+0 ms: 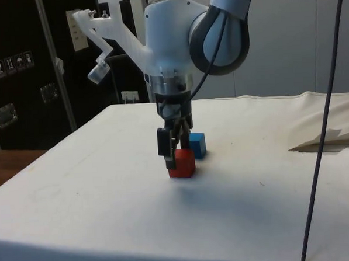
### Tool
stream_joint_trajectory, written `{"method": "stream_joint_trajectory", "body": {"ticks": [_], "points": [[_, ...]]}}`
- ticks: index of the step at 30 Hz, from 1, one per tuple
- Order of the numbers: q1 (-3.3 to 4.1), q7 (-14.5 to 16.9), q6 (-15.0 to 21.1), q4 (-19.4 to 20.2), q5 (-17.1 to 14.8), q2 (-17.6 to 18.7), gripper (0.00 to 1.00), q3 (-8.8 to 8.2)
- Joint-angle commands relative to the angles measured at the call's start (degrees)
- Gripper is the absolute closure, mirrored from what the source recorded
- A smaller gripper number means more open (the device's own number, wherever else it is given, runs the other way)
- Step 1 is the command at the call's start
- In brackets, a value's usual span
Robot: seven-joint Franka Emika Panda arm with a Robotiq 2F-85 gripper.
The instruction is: Stack the two cubes.
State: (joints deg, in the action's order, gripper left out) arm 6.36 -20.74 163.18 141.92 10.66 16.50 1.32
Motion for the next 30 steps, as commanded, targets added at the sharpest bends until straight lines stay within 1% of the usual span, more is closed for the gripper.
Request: {"method": "stream_joint_trajectory", "body": {"ticks": [1,2,3,5,10,11,12,21,22,23,30], "points": [[0.69,-1.2,0.7,-0.1,1.3,0.3,0.0,-1.09],[0.0,-0.1,0.1,0.0,0.0,0.2,0.0,0.0],[0.69,-1.3,0.8,-0.2,1.3,0.4,0.0,-1.15],[0.74,-1.3,1.0,-0.2,1.3,0.6,0.0,-1.2],[0.74,-1.5,1.3,-0.3,1.2,1.1,0.0,-1.32],[0.0,-0.4,0.6,-0.1,0.0,0.9,0.0,-0.17],[0.74,-1.5,1.4,-0.3,1.2,1.1,0.0,-1.32],[0.4,-1.2,1.5,-0.3,0.4,1.6,0.0,-0.74],[0.06,-0.6,1.2,-0.2,0.0,1.5,0.0,-0.29],[0.34,-1.1,1.5,-0.3,0.3,1.6,0.0,-0.69],[0.17,-0.9,1.1,-0.4,0.1,1.5,0.0,-0.46]]}}
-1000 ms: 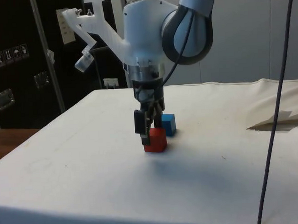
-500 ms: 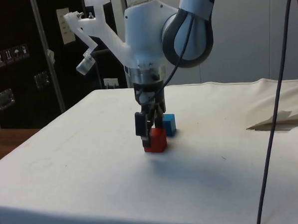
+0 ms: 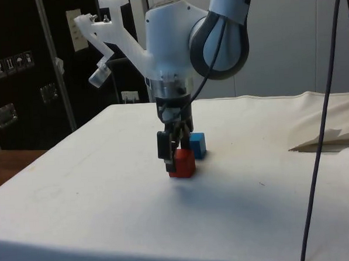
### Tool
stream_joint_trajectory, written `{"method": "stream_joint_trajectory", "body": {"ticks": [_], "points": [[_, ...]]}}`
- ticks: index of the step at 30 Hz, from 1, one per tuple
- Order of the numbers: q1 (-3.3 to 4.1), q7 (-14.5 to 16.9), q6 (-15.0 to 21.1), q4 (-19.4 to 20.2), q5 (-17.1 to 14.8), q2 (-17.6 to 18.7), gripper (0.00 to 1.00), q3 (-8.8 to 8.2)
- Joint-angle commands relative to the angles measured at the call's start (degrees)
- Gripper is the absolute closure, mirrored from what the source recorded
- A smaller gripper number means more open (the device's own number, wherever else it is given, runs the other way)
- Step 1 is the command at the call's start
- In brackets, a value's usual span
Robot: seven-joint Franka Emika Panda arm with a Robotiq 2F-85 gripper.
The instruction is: Stack the two cubes.
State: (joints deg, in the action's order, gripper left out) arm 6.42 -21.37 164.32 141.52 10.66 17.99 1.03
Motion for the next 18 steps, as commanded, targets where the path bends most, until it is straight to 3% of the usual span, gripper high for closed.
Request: {"method": "stream_joint_trajectory", "body": {"ticks": [1,2,3,4,6,9,10,18], "points": [[0.06,-0.2,0.0,0.0,0.1,0.0,0.02,-0.11],[0.0,0.0,0.0,0.0,0.0,0.0,0.1,0.0],[0.06,-0.1,0.0,0.0,0.1,0.0,0.1,-0.11],[0.06,-0.1,0.0,0.1,0.1,0.0,0.2,-0.06],[0.0,-0.1,0.0,0.1,0.1,0.0,0.48,-0.06],[0.0,-0.1,0.0,0.1,0.0,0.0,0.81,-0.06],[0.0,0.0,0.0,0.1,0.0,0.0,1.0,0.0],[0.0,0.0,0.0,0.1,0.0,0.0,1.0,0.0]]}}
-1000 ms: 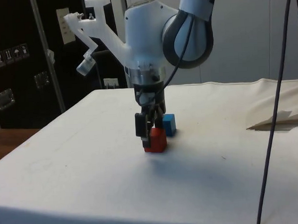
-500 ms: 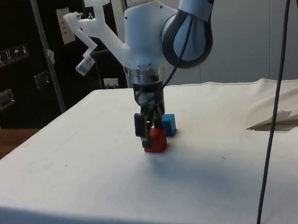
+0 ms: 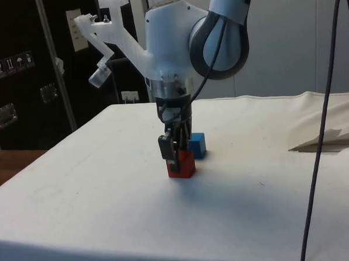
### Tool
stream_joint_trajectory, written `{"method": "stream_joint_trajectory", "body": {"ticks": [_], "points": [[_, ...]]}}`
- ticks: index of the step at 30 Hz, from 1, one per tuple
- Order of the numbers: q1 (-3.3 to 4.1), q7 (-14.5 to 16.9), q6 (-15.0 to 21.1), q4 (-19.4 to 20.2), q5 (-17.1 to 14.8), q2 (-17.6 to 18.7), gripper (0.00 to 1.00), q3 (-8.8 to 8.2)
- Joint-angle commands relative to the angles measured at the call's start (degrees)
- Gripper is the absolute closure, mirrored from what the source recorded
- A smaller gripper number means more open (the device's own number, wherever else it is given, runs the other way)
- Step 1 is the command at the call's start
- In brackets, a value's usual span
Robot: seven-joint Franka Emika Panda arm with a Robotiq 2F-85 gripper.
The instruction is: Stack the two cubes.
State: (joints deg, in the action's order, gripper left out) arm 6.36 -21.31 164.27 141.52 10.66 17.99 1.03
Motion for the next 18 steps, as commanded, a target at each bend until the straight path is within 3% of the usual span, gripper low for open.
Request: {"method": "stream_joint_trajectory", "body": {"ticks": [1,14,18], "points": [[0.06,-0.1,0.1,0.1,0.0,0.0,1.0,0.0],[-0.06,0.1,-0.5,0.1,0.0,-1.4,1.0,-0.11],[-0.34,0.5,-1.6,0.6,-0.5,-3.5,1.0,0.23]]}}
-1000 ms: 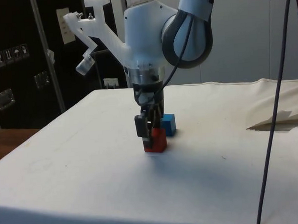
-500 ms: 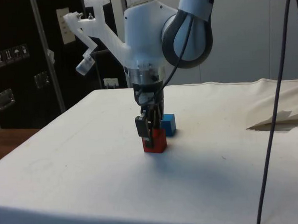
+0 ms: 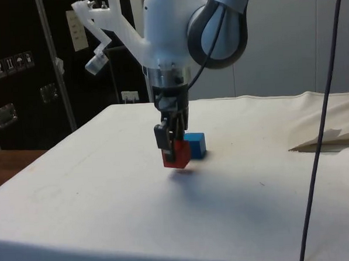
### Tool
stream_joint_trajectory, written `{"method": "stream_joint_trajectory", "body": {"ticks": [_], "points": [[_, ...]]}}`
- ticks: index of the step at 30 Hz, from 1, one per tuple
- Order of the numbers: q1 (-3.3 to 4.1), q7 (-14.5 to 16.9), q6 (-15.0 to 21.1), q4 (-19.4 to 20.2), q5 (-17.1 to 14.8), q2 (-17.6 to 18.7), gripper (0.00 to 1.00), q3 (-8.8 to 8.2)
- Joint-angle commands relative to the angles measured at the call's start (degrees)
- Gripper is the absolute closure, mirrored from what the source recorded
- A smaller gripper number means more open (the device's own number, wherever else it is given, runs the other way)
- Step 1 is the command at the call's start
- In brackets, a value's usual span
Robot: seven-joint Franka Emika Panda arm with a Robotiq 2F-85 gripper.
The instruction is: Stack the two cubes.
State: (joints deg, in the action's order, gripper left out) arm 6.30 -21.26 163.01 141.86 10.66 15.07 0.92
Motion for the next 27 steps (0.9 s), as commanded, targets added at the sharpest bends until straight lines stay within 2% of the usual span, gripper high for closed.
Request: {"method": "stream_joint_trajectory", "body": {"ticks": [1,4,5,6,12,14,15,22,27], "points": [[-0.29,0.5,-0.5,0.3,-0.6,-0.9,1.0,0.34],[-0.4,0.6,-1.1,0.5,-0.7,-2.1,1.0,0.34],[-0.11,0.1,-0.9,0.2,0.0,-1.7,1.0,-0.11],[-0.46,0.7,-1.3,0.5,-0.8,-2.4,1.0,0.29],[-0.52,1.0,-2.6,0.9,-0.7,-4.6,1.0,-0.06],[-0.23,0.5,-2.6,0.7,-0.1,-4.6,1.0,-0.52],[-0.46,1.1,-3.2,1.0,-0.7,-5.4,1.0,-0.17],[-0.23,0.7,-5.2,1.0,-0.1,-7.9,1.0,-0.63],[-0.23,1.3,-6.2,1.7,-1.0,-10.4,1.0,-0.34]]}}
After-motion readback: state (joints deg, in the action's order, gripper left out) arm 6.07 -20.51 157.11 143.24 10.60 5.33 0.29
